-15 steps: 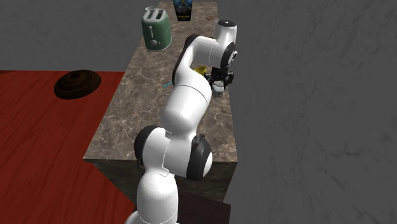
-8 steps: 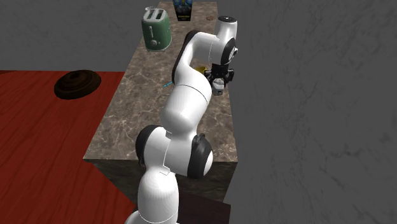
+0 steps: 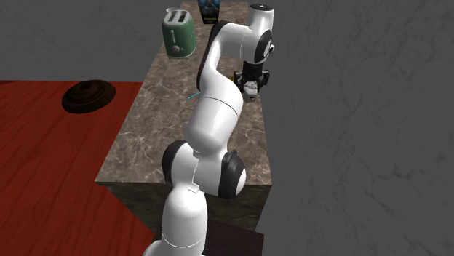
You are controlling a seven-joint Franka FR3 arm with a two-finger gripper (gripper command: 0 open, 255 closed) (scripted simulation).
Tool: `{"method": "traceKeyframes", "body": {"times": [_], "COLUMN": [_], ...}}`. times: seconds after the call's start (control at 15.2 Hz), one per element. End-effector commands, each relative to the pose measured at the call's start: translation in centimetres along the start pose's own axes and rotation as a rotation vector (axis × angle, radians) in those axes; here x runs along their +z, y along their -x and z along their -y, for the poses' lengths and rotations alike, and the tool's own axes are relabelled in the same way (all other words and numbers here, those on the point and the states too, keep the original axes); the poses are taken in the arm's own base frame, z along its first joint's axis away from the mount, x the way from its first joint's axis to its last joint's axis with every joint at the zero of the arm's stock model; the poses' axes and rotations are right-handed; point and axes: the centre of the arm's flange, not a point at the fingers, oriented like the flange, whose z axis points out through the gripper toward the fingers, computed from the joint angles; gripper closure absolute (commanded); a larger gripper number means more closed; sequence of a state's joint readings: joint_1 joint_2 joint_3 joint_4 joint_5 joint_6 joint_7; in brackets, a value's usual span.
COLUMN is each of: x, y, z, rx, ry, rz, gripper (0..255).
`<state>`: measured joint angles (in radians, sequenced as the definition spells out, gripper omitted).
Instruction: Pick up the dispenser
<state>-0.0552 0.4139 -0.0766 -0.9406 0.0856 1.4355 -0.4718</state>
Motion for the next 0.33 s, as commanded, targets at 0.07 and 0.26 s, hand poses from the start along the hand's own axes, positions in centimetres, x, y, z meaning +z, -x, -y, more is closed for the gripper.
{"method": "traceKeyframes", "body": {"times": [0.07,0.26], "x": [-1.6,-2.2], "y": [-0.1,-0.2], "z": [0.1,0.1], "rx": [0.0,0.0], "ry": [0.0,0.0], "rz": [0.0,0.0], "gripper": [255,255]}}
